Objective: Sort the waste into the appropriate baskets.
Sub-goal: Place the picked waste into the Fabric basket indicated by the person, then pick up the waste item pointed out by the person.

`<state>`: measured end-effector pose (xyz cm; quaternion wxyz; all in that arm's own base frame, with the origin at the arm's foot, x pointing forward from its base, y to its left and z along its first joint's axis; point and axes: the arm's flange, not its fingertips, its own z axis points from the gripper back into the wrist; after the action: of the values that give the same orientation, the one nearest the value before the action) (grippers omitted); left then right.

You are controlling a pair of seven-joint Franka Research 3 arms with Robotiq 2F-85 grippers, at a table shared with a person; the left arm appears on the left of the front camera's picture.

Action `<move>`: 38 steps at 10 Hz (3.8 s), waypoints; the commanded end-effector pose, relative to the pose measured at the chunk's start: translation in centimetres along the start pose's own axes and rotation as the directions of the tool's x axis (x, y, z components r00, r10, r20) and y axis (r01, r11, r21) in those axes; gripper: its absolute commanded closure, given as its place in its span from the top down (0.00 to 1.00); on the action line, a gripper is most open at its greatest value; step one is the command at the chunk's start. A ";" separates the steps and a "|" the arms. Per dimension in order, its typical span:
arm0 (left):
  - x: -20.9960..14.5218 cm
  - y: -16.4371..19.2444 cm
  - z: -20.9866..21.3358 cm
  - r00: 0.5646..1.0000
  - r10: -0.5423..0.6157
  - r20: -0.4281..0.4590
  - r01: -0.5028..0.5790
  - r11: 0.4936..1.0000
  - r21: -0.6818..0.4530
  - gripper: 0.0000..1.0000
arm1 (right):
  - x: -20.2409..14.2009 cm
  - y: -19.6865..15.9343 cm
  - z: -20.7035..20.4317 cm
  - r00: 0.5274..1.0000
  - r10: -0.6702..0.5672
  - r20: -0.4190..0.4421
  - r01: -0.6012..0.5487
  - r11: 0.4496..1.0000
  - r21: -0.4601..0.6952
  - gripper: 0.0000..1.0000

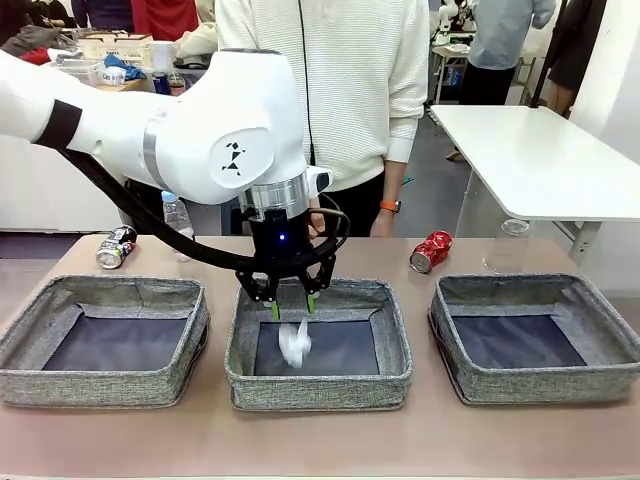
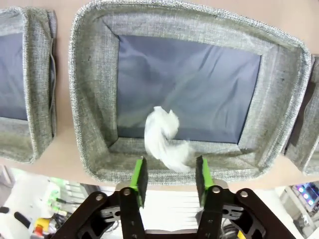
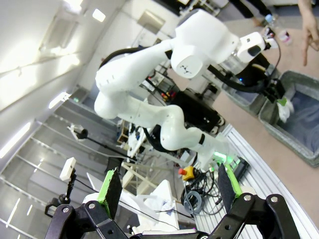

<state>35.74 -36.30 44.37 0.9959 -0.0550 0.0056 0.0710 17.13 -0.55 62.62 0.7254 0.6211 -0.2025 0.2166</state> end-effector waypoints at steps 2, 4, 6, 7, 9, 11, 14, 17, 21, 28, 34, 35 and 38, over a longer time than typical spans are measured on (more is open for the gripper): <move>0.0 0.8 0.5 1.000 0.000 0.011 0.001 1.000 -0.027 1.00 | 0.4 0.2 -0.1 1.000 0.027 0.006 -0.027 0.999 0.019 1.00; 0.0 0.8 1.0 1.000 -0.018 0.010 0.018 0.998 -0.058 1.00 | 0.4 0.2 -0.1 1.000 0.027 0.006 -0.027 0.999 0.019 1.00; 0.0 1.0 1.4 0.999 -0.037 -0.003 0.037 0.997 -0.064 1.00 | 0.4 0.2 -0.1 1.000 0.027 0.006 -0.027 0.999 0.019 1.00; 0.3 2.3 3.3 0.992 -0.117 -0.042 0.108 0.980 -0.167 1.00 | 0.4 0.2 -0.1 1.000 0.027 0.006 -0.027 0.999 0.019 1.00; 1.2 6.6 9.4 0.928 -0.360 -0.100 0.294 0.869 -0.397 1.00 | 0.4 0.2 -0.1 1.000 0.027 0.006 -0.027 0.999 0.019 1.00; 2.9 12.9 15.2 0.845 -0.534 0.040 0.402 0.582 -0.707 1.00 | 0.4 0.2 -0.1 1.000 0.027 0.006 -0.027 0.999 0.019 1.00; 3.3 20.4 18.3 0.903 -0.417 0.107 0.284 0.392 -0.875 1.00 | 0.4 0.2 -0.1 1.000 0.027 0.006 -0.027 0.999 0.019 1.00; 0.8 27.6 15.4 0.982 -0.150 0.111 0.116 0.022 -0.993 1.00 | 0.4 0.2 -0.1 1.000 0.027 0.006 -0.027 0.999 0.019 1.00; 2.8 27.3 17.8 0.963 -0.235 0.130 0.165 0.134 -0.977 1.00 | 0.4 0.2 -0.1 1.000 0.027 0.006 -0.027 0.999 0.019 1.00; 2.8 27.3 17.8 0.963 -0.235 0.130 0.165 0.134 -0.977 1.00 | 0.4 0.2 -0.1 1.000 0.027 0.006 -0.027 0.999 0.019 1.00; 2.8 27.3 17.8 0.963 -0.235 0.130 0.165 0.134 -0.977 1.00 | 0.4 0.2 -0.1 1.000 0.027 0.006 -0.027 0.999 0.019 1.00; 2.8 27.3 17.8 0.963 -0.235 0.130 0.165 0.134 -0.977 1.00 | 0.4 0.2 -0.1 1.000 0.027 0.006 -0.027 0.999 0.019 1.00; 2.8 27.3 17.8 0.963 -0.235 0.130 0.165 0.134 -0.977 1.00 | 0.4 0.2 -0.1 1.000 0.027 0.006 -0.027 0.999 0.019 1.00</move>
<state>34.85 -7.39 59.22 0.7217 -0.6889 -0.0215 -0.0639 17.13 -0.56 62.61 0.7259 0.6207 -0.2027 0.2161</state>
